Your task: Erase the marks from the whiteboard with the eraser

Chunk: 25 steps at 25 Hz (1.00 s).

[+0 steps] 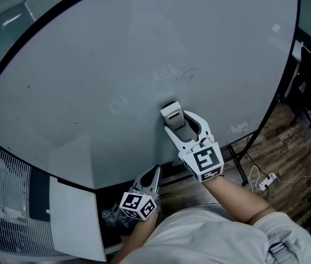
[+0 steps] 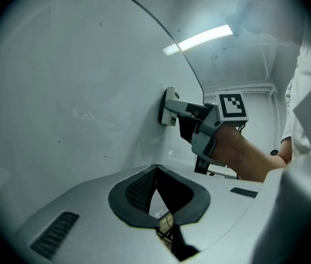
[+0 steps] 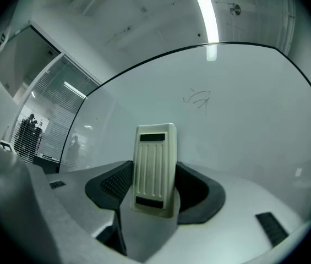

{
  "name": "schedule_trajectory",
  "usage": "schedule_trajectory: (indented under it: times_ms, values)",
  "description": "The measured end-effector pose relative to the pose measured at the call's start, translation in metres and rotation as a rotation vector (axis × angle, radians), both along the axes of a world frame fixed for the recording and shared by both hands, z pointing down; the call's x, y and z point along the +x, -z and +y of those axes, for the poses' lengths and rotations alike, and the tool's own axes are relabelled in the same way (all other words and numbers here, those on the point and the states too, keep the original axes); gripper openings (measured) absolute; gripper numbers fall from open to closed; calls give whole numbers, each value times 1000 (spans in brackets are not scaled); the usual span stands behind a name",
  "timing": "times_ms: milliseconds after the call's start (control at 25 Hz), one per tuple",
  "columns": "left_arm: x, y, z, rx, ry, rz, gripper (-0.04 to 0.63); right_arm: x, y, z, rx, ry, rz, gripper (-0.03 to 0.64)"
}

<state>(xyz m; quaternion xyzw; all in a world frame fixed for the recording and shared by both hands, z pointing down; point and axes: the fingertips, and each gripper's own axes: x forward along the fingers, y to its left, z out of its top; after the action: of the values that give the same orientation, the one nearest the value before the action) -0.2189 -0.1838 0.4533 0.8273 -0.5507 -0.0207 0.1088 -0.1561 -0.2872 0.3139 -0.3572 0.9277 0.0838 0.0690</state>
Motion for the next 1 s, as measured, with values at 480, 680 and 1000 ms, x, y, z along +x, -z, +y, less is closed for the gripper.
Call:
schedule_trajectory:
  times_ms: [480,680,1000]
  values:
    - [94,-2,-54,-19,-62,2,8,131,-35,-65,-34,-113,31,245]
    - [176,-3,-89,-26,-71,-2,8,232,-55,-109,-67,-151,42,245]
    - [190,-3,-90,-37,-23,11,8,256,-62,-121,-90,-140,56,245]
